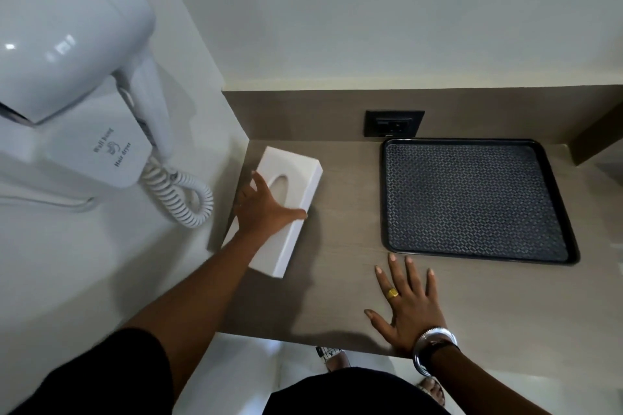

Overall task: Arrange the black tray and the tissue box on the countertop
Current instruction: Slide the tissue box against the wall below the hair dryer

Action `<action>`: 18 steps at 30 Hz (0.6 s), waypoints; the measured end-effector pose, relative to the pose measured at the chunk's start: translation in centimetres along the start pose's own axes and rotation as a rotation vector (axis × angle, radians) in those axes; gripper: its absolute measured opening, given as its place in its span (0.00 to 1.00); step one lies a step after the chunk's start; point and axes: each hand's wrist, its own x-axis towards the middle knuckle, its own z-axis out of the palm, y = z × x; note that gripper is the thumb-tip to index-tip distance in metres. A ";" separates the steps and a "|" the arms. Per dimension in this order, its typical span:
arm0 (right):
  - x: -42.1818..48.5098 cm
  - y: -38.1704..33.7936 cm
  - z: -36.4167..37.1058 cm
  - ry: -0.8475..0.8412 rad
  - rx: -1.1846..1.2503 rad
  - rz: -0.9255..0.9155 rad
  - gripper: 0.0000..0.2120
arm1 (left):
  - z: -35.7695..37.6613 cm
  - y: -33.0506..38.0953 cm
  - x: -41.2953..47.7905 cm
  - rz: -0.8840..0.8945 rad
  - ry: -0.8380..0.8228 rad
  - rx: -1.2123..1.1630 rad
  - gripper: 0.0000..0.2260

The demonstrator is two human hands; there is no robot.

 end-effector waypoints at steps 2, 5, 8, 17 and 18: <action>0.0 -0.1 -0.2 -0.002 -0.014 0.000 0.41 | -0.5 0.2 1.7 -0.048 0.010 -0.028 0.65; 0.0 -0.1 -0.4 0.000 -0.030 0.009 0.41 | -0.2 -0.1 3.1 -0.107 0.015 -0.027 0.66; -0.1 -0.2 -0.5 0.000 -0.032 0.010 0.41 | 0.5 -0.5 3.2 -0.151 0.032 -0.025 0.64; -0.1 -0.2 -0.6 -0.008 -0.013 0.012 0.41 | 0.7 -0.8 3.7 -0.188 0.044 -0.038 0.63; -0.1 -0.2 -0.6 -0.012 -0.011 0.012 0.41 | 0.7 -0.8 3.7 -0.192 0.043 -0.040 0.63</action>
